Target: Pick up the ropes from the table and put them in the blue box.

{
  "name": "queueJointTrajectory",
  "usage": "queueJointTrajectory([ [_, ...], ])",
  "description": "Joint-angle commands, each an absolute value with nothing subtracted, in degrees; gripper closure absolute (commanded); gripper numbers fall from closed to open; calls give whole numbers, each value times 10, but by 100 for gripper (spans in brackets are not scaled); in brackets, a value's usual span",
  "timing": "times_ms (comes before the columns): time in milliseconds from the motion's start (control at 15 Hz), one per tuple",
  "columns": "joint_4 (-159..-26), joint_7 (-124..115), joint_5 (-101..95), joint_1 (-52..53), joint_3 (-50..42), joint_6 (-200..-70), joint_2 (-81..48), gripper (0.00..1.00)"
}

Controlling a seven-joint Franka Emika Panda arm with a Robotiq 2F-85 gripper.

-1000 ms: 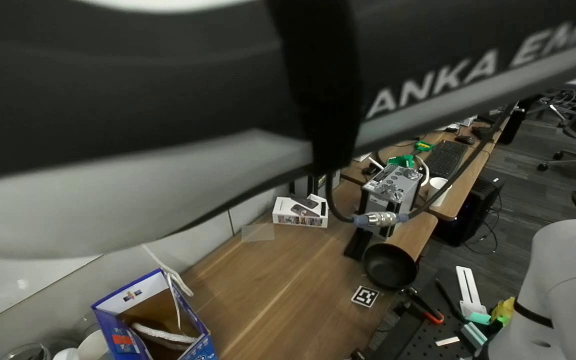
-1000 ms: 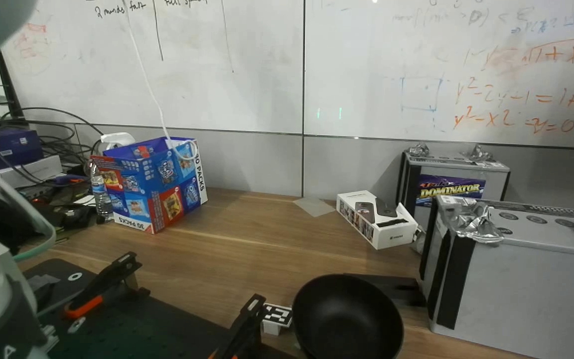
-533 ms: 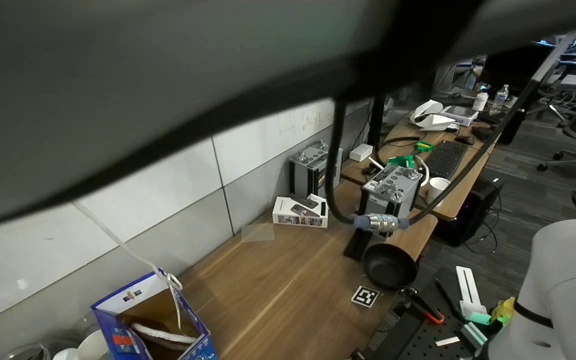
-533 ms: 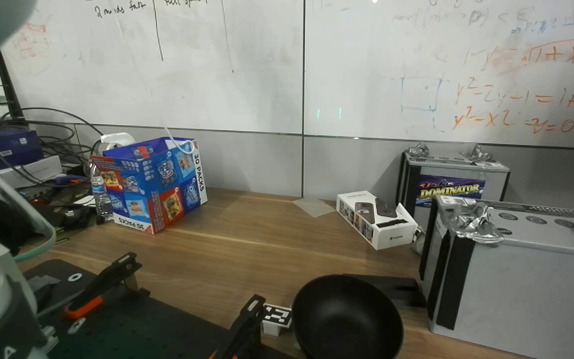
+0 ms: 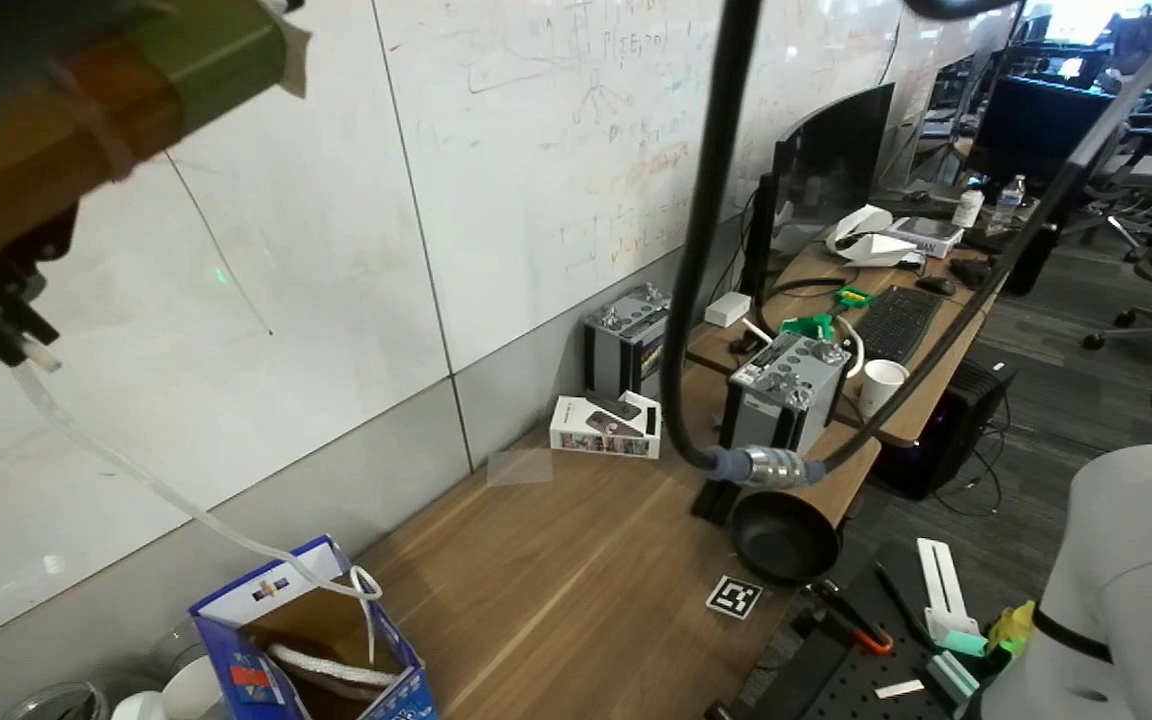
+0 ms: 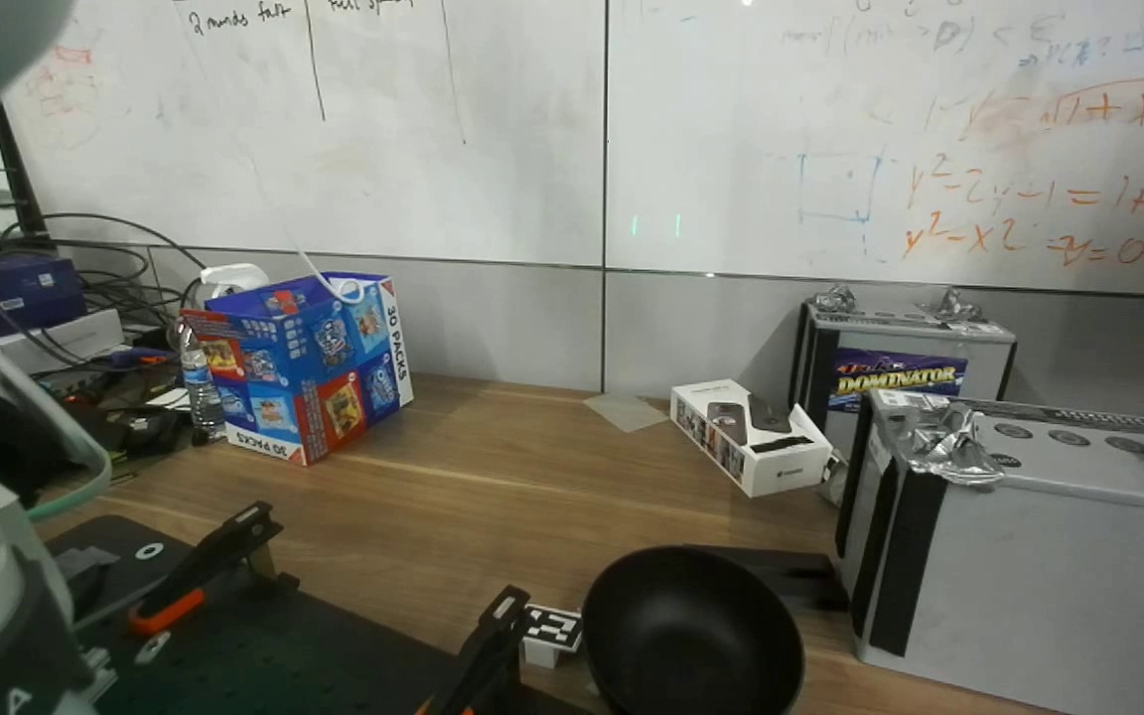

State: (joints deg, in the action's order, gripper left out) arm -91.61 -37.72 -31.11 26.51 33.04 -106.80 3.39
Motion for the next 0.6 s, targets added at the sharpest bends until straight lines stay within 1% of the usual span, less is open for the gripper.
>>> queueJointTrajectory([
  [0, -891, -365, -259, 271, 334, -1084, 11, 91],
  [533, -929, -288, -121, 256, 276, -1184, -34, 91],
])
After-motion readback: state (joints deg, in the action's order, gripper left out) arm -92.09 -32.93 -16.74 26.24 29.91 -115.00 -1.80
